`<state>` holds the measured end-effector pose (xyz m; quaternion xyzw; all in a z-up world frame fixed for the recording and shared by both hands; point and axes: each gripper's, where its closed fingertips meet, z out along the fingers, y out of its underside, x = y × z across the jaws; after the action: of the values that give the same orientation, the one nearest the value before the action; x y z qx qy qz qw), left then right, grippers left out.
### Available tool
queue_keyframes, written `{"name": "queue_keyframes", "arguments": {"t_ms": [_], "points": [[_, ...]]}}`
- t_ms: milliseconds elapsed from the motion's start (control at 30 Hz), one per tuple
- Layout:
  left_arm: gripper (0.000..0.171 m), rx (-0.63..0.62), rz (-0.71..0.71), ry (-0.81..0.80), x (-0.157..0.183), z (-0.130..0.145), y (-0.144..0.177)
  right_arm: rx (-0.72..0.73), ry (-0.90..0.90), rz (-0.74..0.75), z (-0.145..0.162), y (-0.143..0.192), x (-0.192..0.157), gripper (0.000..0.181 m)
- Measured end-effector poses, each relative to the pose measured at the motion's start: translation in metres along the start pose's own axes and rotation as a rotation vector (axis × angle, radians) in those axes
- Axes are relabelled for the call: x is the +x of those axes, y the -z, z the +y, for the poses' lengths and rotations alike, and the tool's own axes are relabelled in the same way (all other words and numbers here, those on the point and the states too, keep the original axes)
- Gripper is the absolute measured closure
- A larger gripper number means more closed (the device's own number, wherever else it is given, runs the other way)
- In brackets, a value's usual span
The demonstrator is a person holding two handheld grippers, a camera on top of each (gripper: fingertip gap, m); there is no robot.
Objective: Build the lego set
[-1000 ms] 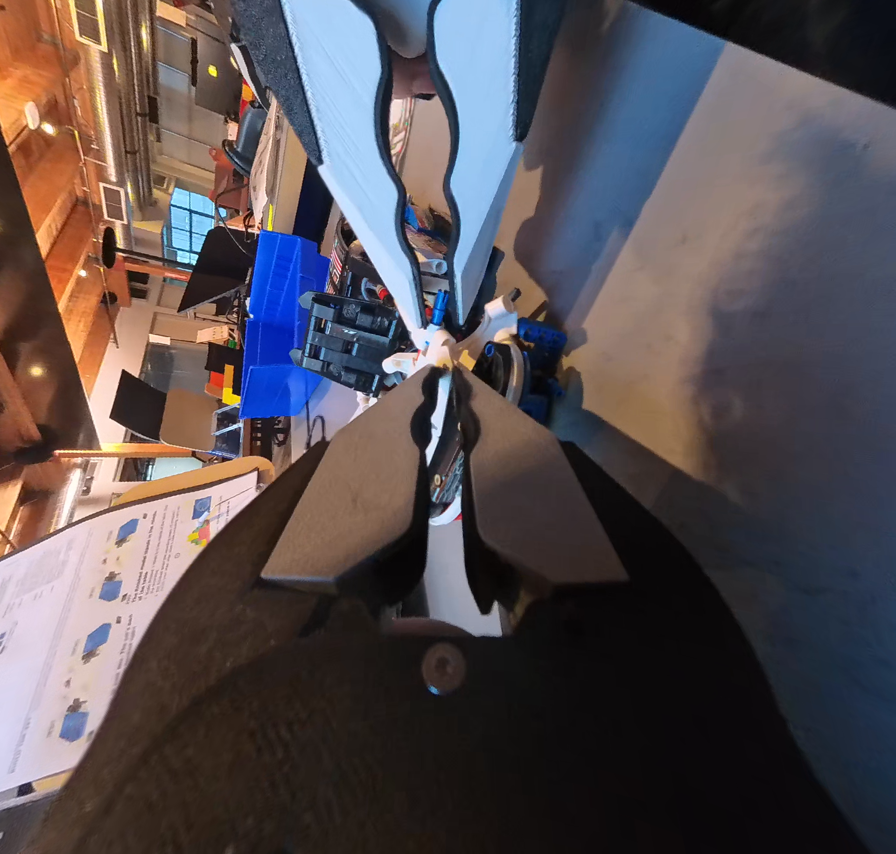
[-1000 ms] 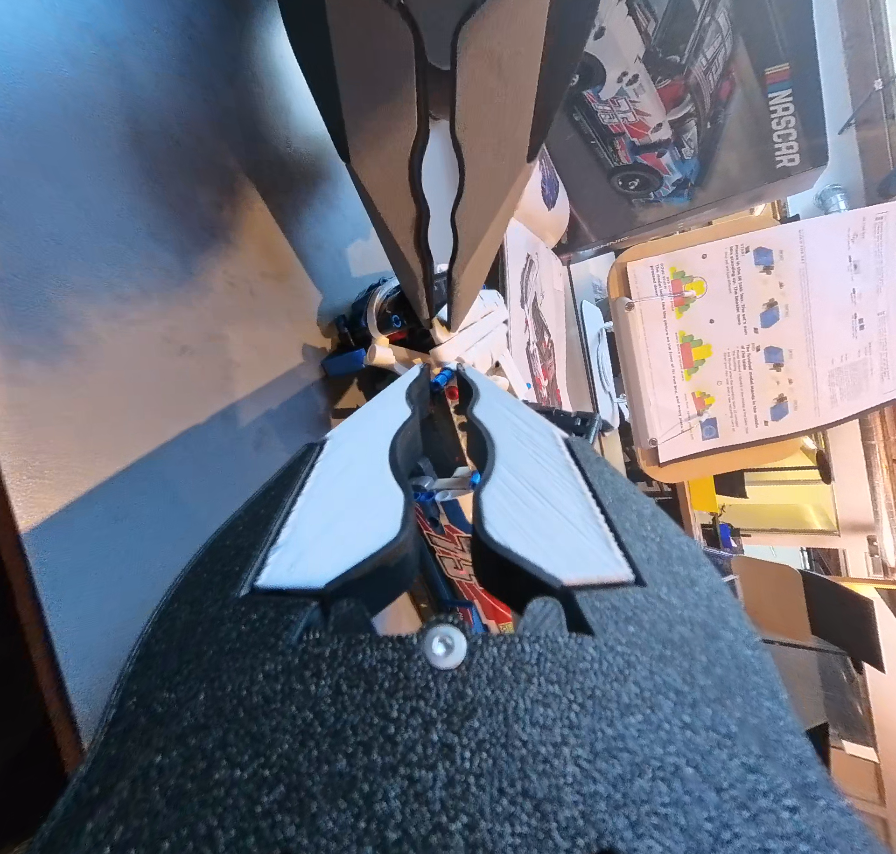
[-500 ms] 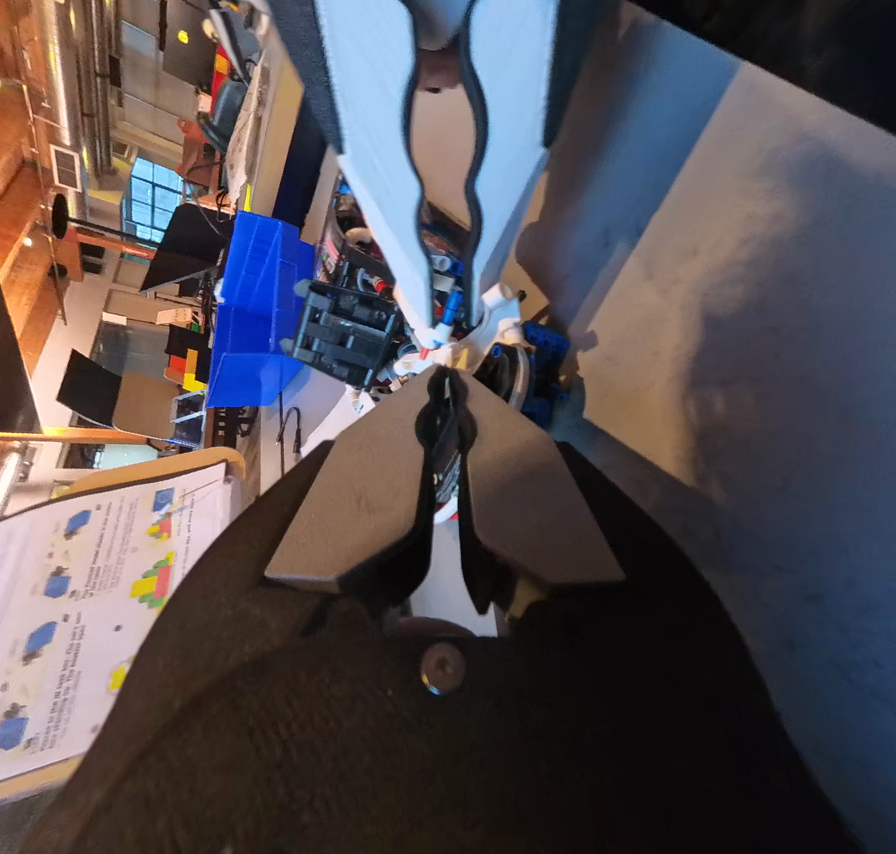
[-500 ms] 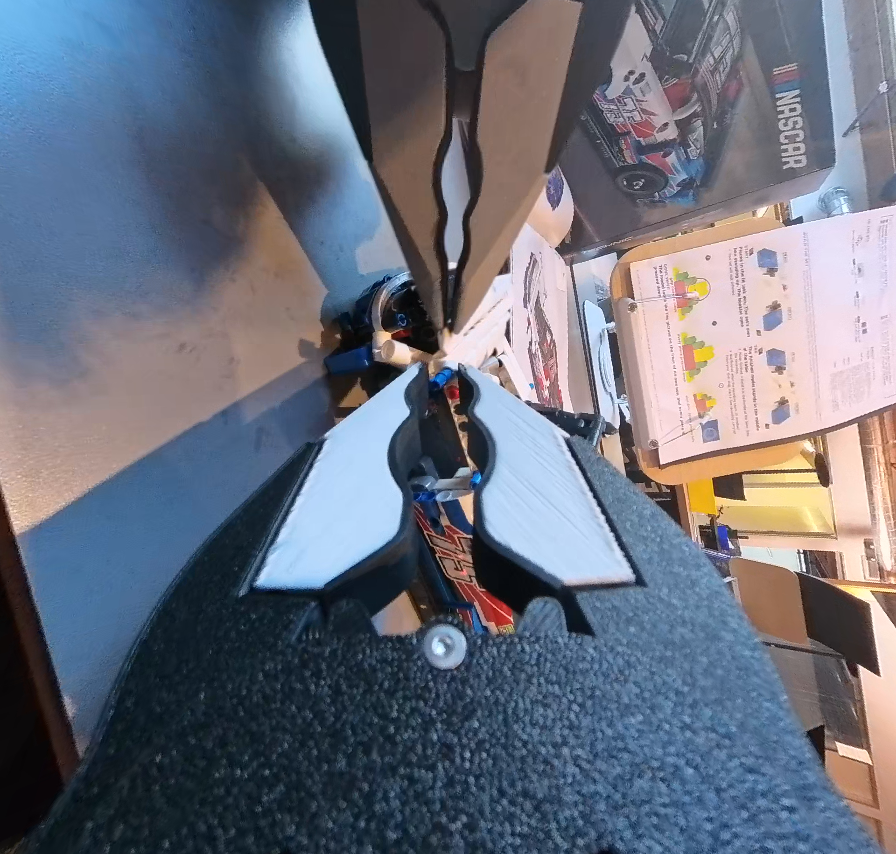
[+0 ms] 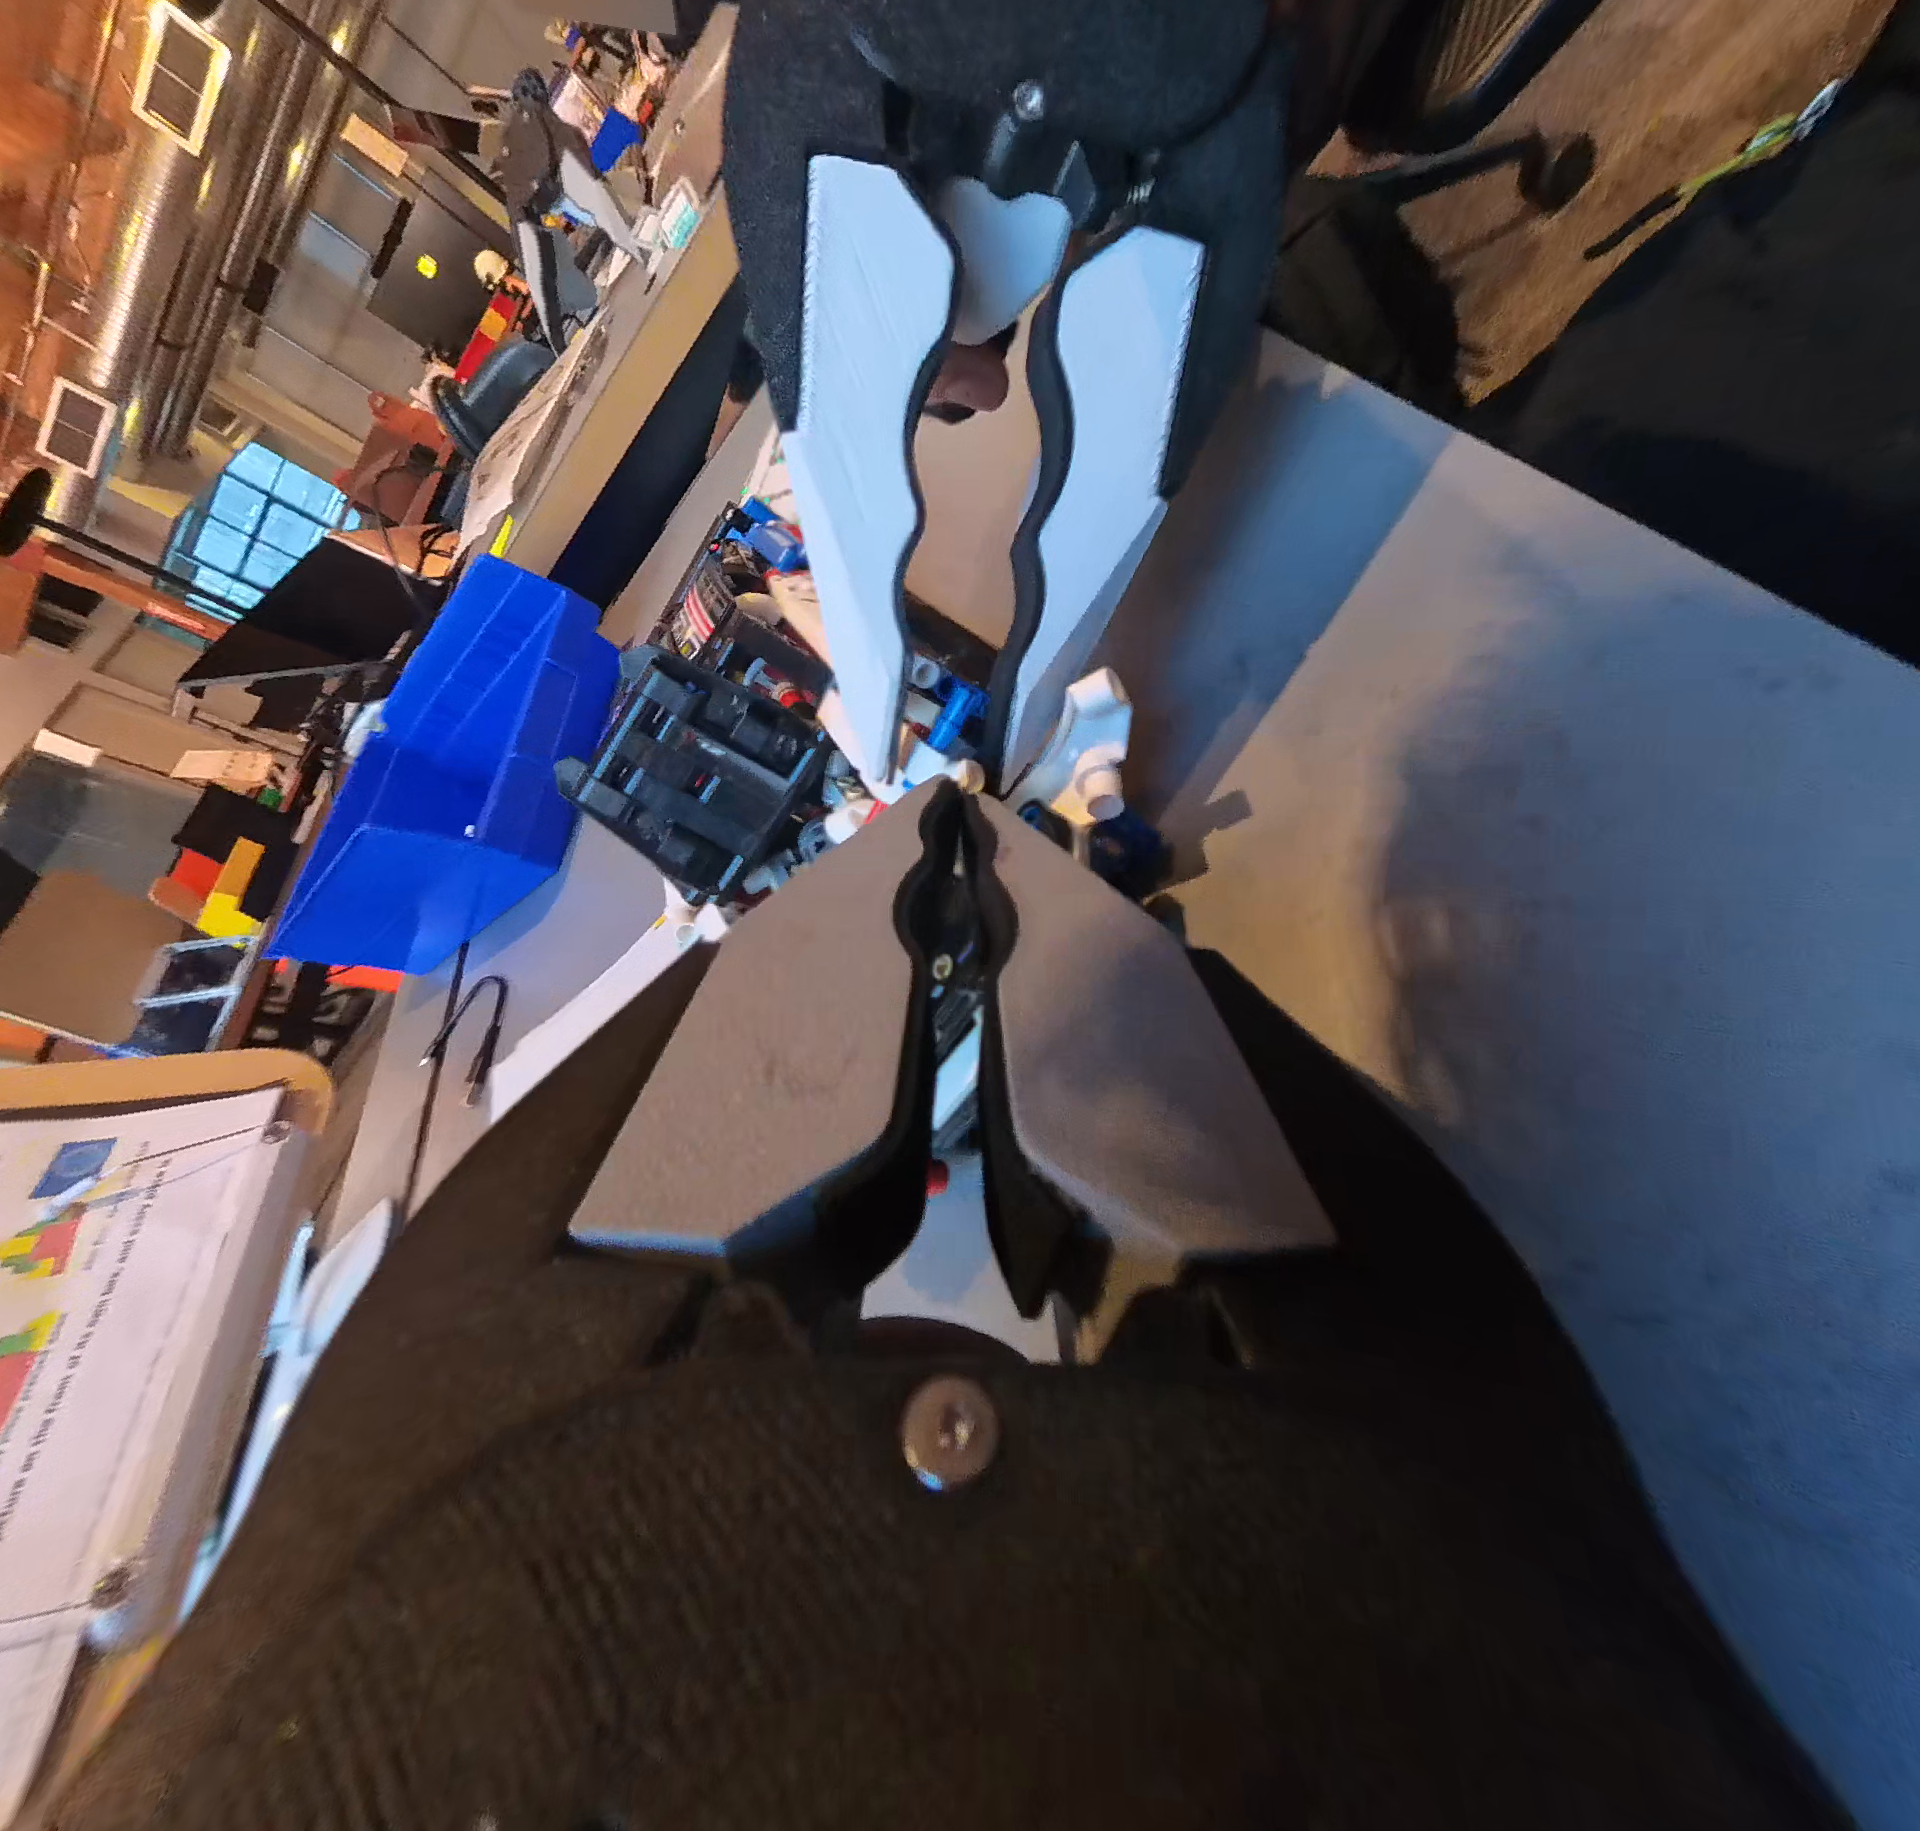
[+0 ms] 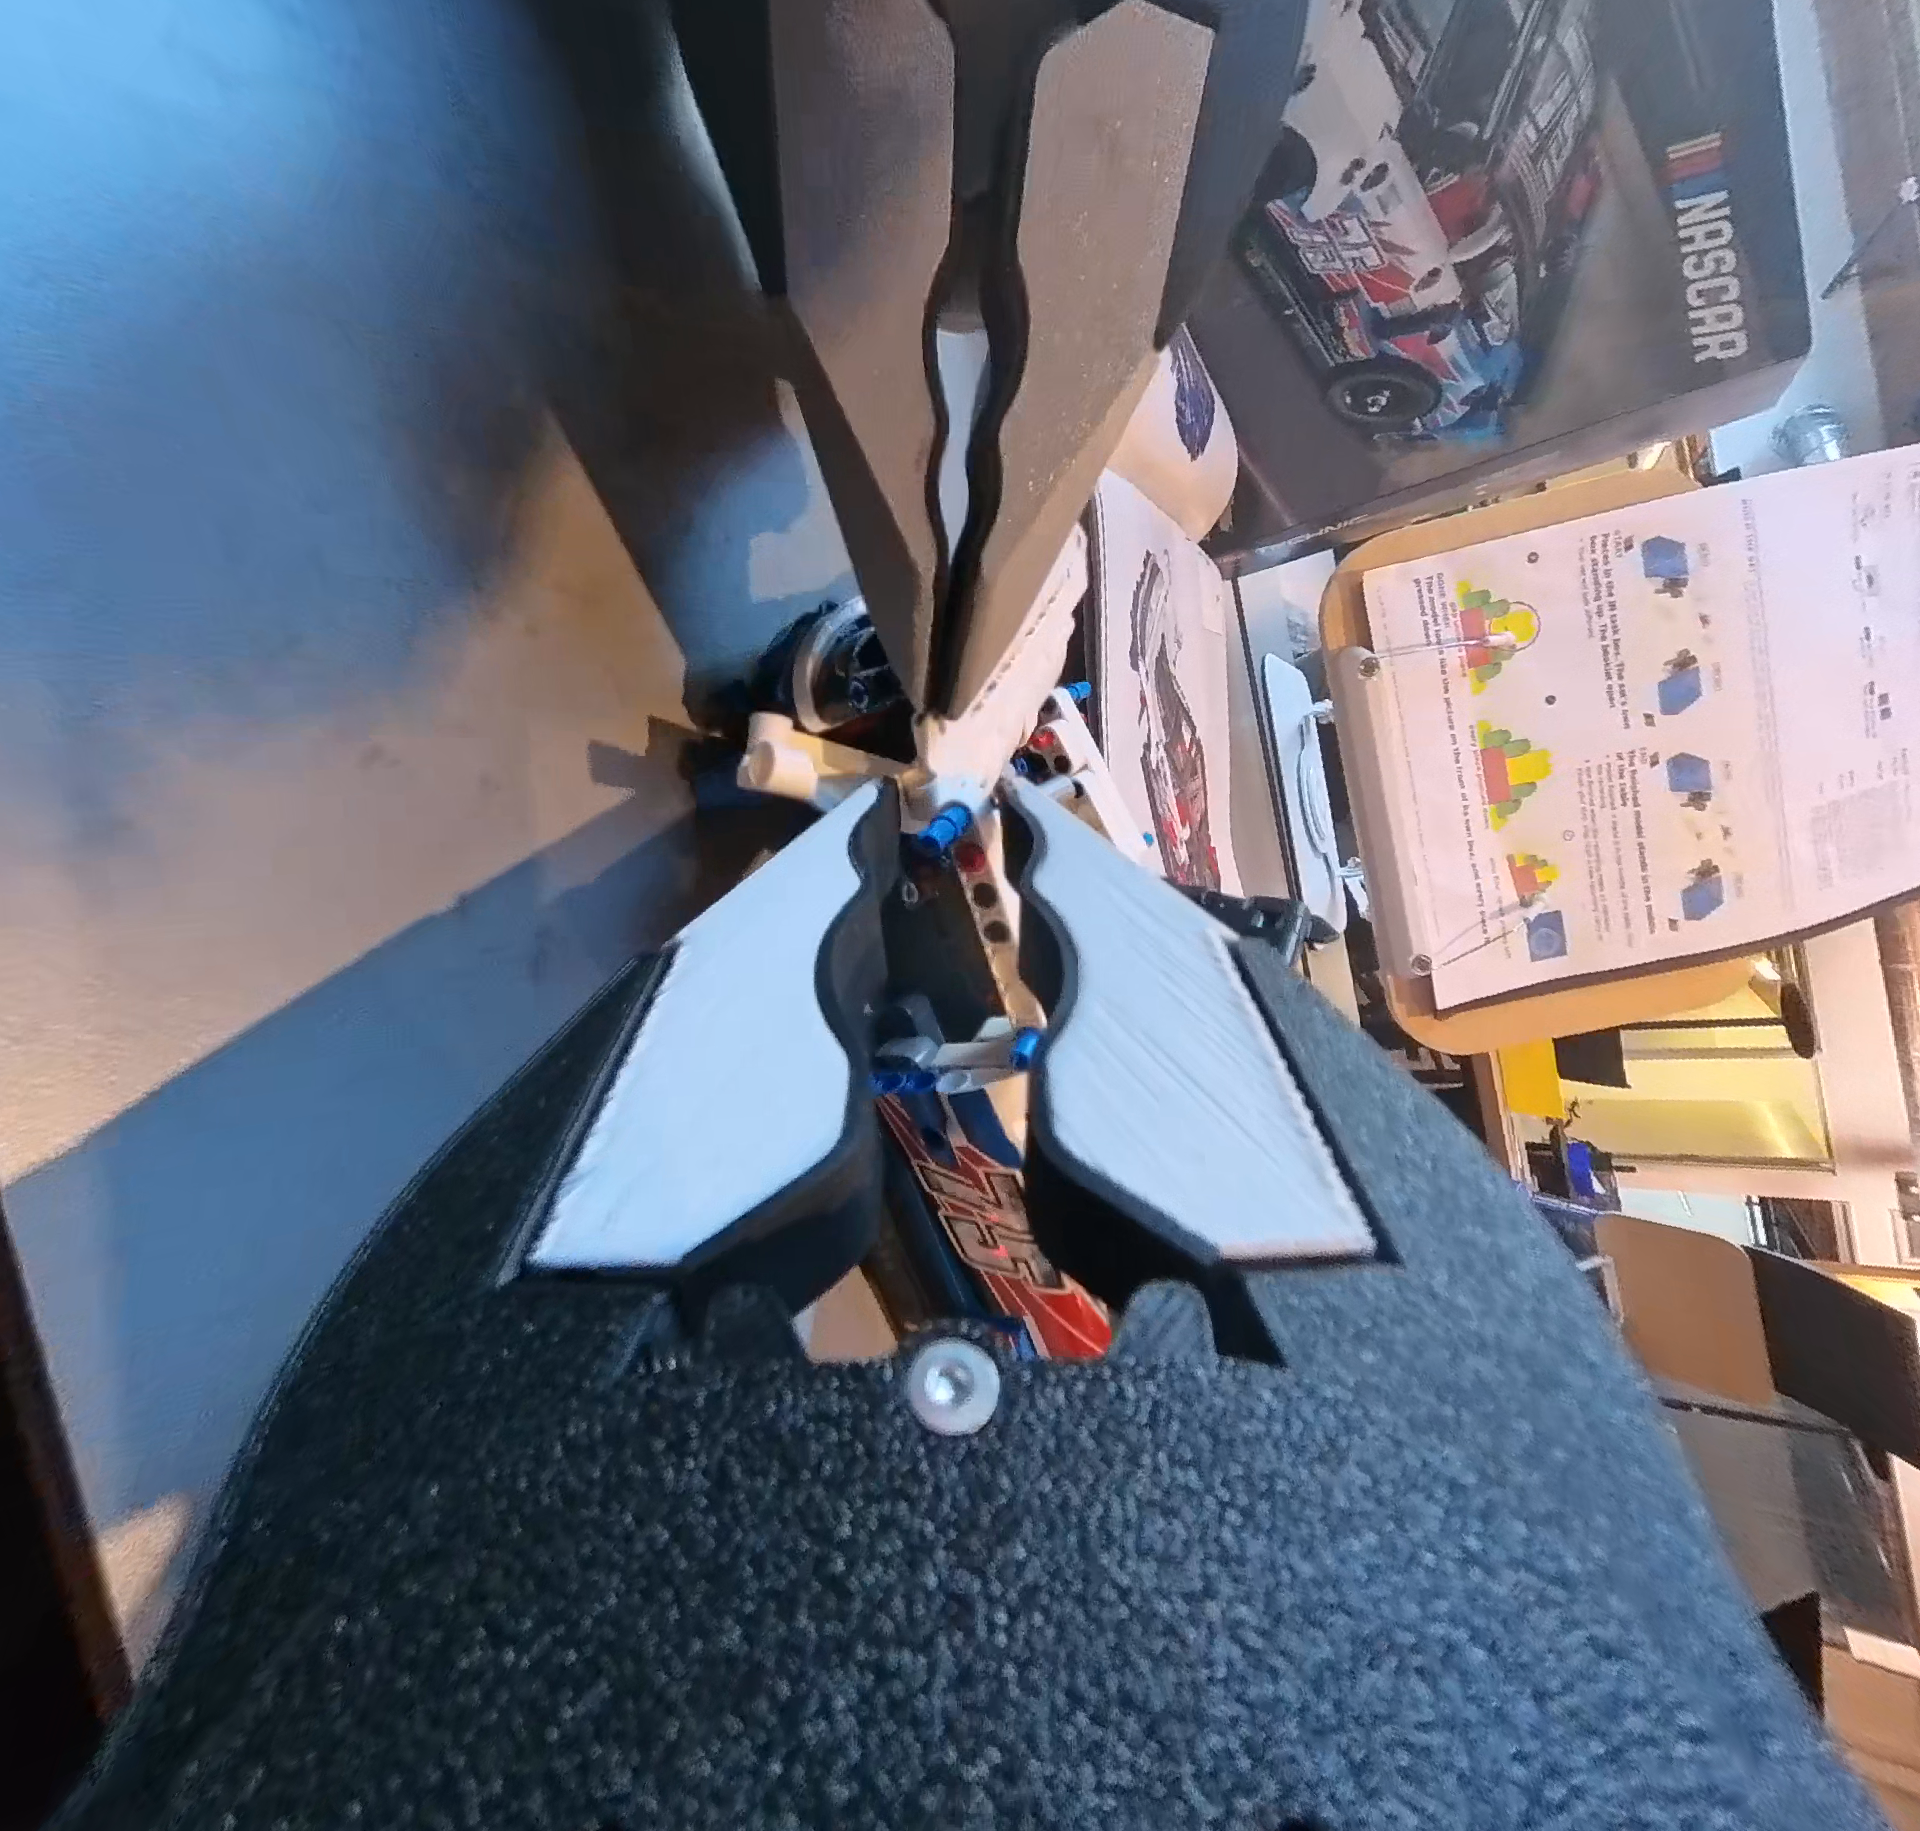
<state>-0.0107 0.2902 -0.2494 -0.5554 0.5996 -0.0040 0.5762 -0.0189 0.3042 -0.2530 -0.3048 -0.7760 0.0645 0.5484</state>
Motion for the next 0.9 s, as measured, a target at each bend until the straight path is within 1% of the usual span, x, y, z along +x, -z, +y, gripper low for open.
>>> {"name": "queue_keyframes", "arguments": {"t_ms": [67,200,267,300,333,367,400,433,567,633,667,800,900], "points": [[0.171,0.034,0.016,0.036,0.002,-0.004,0.000,0.009,0.010,-0.008,-0.003,-0.001,-0.001,0.162],[0.171,0.026,0.012,0.052,0.000,-0.002,0.000,-0.012,0.060,0.012,-0.002,-0.005,-0.001,0.165],[0.171,-0.022,-0.009,0.047,-0.002,0.000,0.000,-0.013,0.044,0.014,-0.002,-0.006,-0.001,0.166],[0.170,-0.070,-0.035,0.001,-0.003,0.001,-0.001,-0.013,0.035,0.011,-0.002,-0.006,0.000,0.166],[0.157,-0.134,-0.072,-0.063,-0.005,0.004,-0.003,-0.011,0.025,0.006,-0.003,-0.006,-0.001,0.166],[0.156,-0.175,-0.120,-0.122,-0.008,0.005,-0.004,-0.007,0.016,0.002,-0.003,-0.006,-0.001,0.166],[0.157,-0.198,-0.139,-0.164,-0.008,0.005,-0.005,-0.004,0.010,-0.002,-0.003,-0.005,-0.001,0.167],[0.163,-0.218,-0.134,-0.183,-0.006,0.006,-0.006,0.000,0.008,-0.006,-0.004,-0.005,-0.001,0.169],[0.163,-0.265,-0.104,-0.169,-0.008,0.009,-0.007,-0.010,0.022,0.010,-0.004,-0.006,-0.001,0.171],[0.166,-0.289,-0.129,-0.204,-0.010,0.013,-0.006,-0.017,0.023,0.020,-0.002,-0.005,0.001,0.172],[0.166,-0.270,-0.144,-0.226,-0.010,0.012,-0.005,-0.011,0.020,0.022,-0.003,-0.003,0.001,0.174],[0.167,-0.155,-0.166,-0.258,-0.007,0.011,0.002,0.007,0.019,0.034,-0.003,0.010,0.003,0.171],[0.167,-0.141,-0.222,-0.290,-0.013,0.018,0.007,0.006,0.017,0.034,-0.002,0.012,0.003,0.170]]}}
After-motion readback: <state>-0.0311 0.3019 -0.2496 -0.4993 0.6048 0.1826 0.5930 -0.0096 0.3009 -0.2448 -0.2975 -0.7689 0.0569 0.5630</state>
